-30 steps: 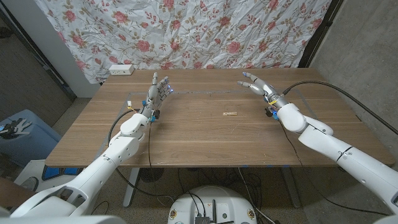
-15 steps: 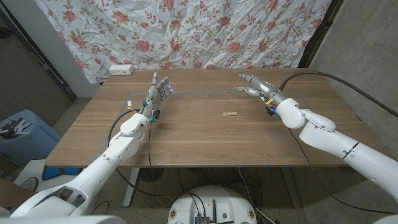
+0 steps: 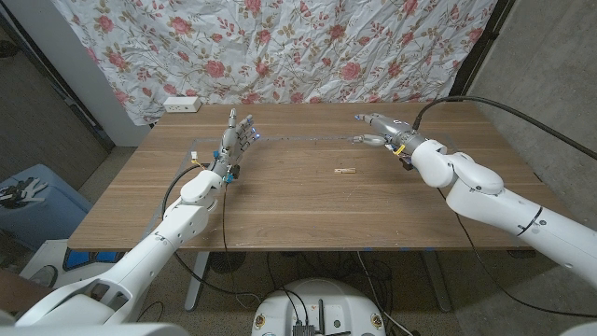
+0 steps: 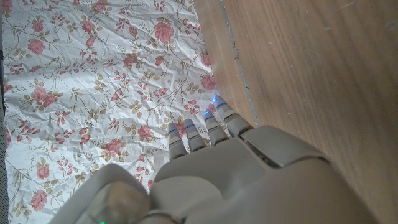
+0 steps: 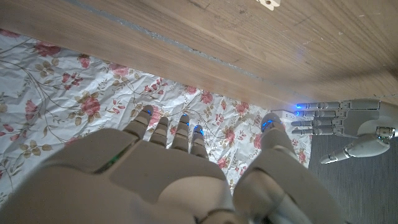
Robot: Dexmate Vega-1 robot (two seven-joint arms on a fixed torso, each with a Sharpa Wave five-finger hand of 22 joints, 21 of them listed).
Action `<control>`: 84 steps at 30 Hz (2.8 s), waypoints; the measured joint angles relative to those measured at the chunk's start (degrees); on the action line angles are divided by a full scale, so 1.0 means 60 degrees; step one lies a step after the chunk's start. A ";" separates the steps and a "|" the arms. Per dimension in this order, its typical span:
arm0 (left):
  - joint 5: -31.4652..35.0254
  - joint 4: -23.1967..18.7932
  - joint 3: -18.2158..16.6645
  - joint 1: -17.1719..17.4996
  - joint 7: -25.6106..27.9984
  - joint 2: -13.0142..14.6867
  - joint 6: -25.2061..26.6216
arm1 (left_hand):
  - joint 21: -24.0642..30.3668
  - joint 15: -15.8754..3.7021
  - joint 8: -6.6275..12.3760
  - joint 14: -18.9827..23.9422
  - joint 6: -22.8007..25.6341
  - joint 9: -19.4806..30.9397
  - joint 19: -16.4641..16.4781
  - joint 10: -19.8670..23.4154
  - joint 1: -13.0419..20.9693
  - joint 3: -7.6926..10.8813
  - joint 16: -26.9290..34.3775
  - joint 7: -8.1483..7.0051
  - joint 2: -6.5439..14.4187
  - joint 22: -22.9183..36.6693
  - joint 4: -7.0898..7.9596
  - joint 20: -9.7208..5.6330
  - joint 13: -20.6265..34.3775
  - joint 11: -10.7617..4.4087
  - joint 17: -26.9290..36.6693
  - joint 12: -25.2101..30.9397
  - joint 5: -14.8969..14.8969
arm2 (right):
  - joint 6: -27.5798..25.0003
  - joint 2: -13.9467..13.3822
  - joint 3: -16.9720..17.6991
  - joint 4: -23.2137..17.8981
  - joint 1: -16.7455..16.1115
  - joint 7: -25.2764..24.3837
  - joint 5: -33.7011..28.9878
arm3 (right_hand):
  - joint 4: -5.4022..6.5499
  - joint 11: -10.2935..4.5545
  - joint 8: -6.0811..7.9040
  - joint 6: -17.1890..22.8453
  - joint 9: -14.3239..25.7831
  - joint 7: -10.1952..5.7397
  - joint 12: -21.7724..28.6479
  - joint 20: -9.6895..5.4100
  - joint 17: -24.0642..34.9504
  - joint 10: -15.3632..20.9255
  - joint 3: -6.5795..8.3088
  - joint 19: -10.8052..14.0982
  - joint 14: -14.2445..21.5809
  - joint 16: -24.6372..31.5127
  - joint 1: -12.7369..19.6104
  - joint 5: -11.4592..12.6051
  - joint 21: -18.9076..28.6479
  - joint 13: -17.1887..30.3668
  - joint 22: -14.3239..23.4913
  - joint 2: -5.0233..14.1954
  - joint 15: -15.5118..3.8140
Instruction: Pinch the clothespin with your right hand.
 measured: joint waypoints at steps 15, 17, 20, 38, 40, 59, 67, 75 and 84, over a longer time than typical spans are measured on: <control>0.0000 0.0001 0.0000 -0.0003 -0.0003 0.0000 0.0000 | 0.0000 0.0000 0.0000 0.0000 0.0000 0.0000 0.0000 0.0000 0.0000 0.0000 0.0000 0.0000 0.0000 0.0000 0.0000 0.0000 0.0000 0.0000 0.0000 0.0000 0.0000 | -0.0862 -0.0012 -0.0733 -0.0486 0.0659 0.2002 -0.1563 | -0.0002 0.0133 0.0115 0.0259 0.0044 0.0149 0.0094 0.0378 -0.0044 0.0372 0.0183 -0.0037 0.0051 0.0065 0.0600 0.0072 0.0000 0.0043 0.0000 -0.0309 0.0188; 0.0001 0.0002 0.0000 -0.0003 -0.0003 0.0000 0.0000 | 0.0000 0.0000 0.0000 0.0000 0.0000 0.0000 0.0000 0.0000 0.0000 0.0000 0.0000 0.0000 0.0000 0.0000 0.0000 0.0000 0.0000 0.0000 0.0000 0.0000 0.0000 | -0.0887 0.0013 -0.0831 -0.0514 0.0742 0.2201 -0.1713 | -0.0006 0.0171 0.0115 0.0259 0.0044 0.0149 0.0094 0.0394 -0.0044 0.0411 0.0232 -0.0053 0.0076 0.0071 0.0687 0.0080 0.0000 0.0043 0.0000 -0.0392 0.0213; 0.0001 0.0003 0.0000 -0.0003 -0.0003 0.0000 0.0001 | 0.0000 0.0000 0.0000 0.0000 0.0000 0.0000 0.0000 0.0000 0.0000 0.0000 0.0000 0.0000 0.0000 0.0000 0.0000 0.0000 0.0000 0.0000 0.0000 0.0000 0.0000 | -0.0919 0.0057 -0.0945 -0.0529 0.0844 0.2405 -0.1879 | -0.0027 0.0202 0.0115 0.0256 0.0044 0.0151 0.0094 0.0393 -0.0077 0.0441 0.0261 -0.0053 0.0103 0.0071 0.0903 0.0100 0.0000 0.0043 0.0000 -0.0410 0.0240; 0.0002 0.0008 0.0001 -0.0004 -0.0004 -0.0003 0.0000 | 0.0000 0.0000 0.0000 0.0000 0.0000 -0.0001 0.0000 0.0000 0.0000 0.0000 0.0000 0.0000 0.0000 0.0000 0.0000 0.0000 0.0000 0.0000 -0.0001 0.0000 0.0000 | -0.0925 0.0648 -0.1460 -0.0242 0.1210 0.4073 -0.3515 | -0.0012 0.0268 0.0265 0.0532 0.0042 0.0422 0.0241 0.0423 -0.0133 0.0921 0.0539 0.0194 0.0488 0.0222 0.1692 0.0349 0.0106 0.0089 0.0001 -0.0545 0.0173; 0.0002 0.0008 0.0001 -0.0004 -0.0004 -0.0003 0.0000 | 0.0000 0.0000 0.0000 0.0000 0.0000 -0.0001 0.0000 0.0000 0.0000 0.0000 0.0000 0.0000 0.0000 0.0000 0.0000 0.0000 -0.0001 0.0000 0.0000 0.0000 0.0000 | -0.0883 0.0715 -0.1505 -0.0169 0.1241 0.4246 -0.3672 | 0.0000 0.0235 0.0265 0.0531 0.0042 0.0422 0.0241 0.0456 -0.0133 0.0955 0.0551 0.0226 0.0542 0.0288 0.1886 0.0349 0.0106 0.0089 0.0001 -0.0590 0.0143; 0.0003 0.0008 0.0001 -0.0004 -0.0005 -0.0003 0.0001 | 0.0000 0.0000 0.0000 0.0000 0.0000 -0.0001 0.0000 0.0000 0.0000 0.0000 0.0000 0.0000 0.0000 -0.0001 0.0000 0.0000 0.0000 0.0000 -0.0001 0.0000 0.0000 | -0.0605 0.1433 -0.1949 0.0638 0.1677 0.5504 -0.4560 | -0.0015 0.0150 0.0264 0.0634 0.0041 0.0318 0.0241 0.0370 -0.0177 0.1141 0.0750 0.0379 0.0736 0.0349 0.2408 0.0526 0.0106 0.0088 0.0001 -0.0558 0.0081; 0.0003 0.0008 0.0001 -0.0004 -0.0005 -0.0003 0.0000 | 0.0000 0.0000 0.0000 0.0000 0.0000 0.0000 0.0000 0.0000 0.0000 0.0000 0.0000 0.0000 0.0000 0.0000 0.0000 0.0000 0.0000 0.0000 -0.0001 0.0000 0.0000 | -0.0547 0.1710 -0.2153 0.1013 0.1776 0.5718 -0.4904 | 0.0015 0.0134 0.0264 0.0722 0.0040 0.0231 0.0241 0.0268 -0.0176 0.1260 0.0804 0.0481 0.0858 0.0368 0.2744 0.0590 0.0106 0.0132 0.0001 -0.0674 -0.0041; 0.0003 0.0008 0.0001 -0.0004 -0.0005 -0.0003 -0.0001 | 0.0000 0.0000 0.0000 0.0000 0.0000 -0.0001 0.0000 0.0000 0.0000 0.0000 0.0000 0.0000 0.0000 -0.0001 0.0000 0.0000 -0.0001 0.0000 -0.0001 0.0000 0.0000 | -0.0557 0.1908 -0.2274 0.1323 0.1786 0.5764 -0.5120 | 0.0025 -0.0035 0.0392 0.0959 0.0040 -0.0007 0.0327 0.0080 -0.0179 0.1532 0.0894 0.0669 0.1027 0.0416 0.2962 0.0635 0.0105 0.0132 0.0001 -0.0606 -0.0105; 0.0003 0.0007 0.0001 -0.0004 -0.0004 -0.0001 -0.0004 | 0.0000 0.0000 0.0000 0.0000 0.0000 -0.0001 0.0000 0.0000 0.0000 0.0000 0.0000 0.0000 0.0000 -0.0001 0.0000 0.0000 0.0000 0.0000 -0.0001 0.0000 0.0000 | -0.0608 0.2078 -0.2378 0.1578 0.1803 0.5764 -0.5334 | 0.0065 -0.0227 0.0430 0.1197 0.0040 -0.0141 0.0332 -0.0061 -0.0221 0.1723 0.0933 0.0730 0.1197 0.0487 0.3336 0.0635 0.0106 0.0131 0.0001 -0.0532 -0.0276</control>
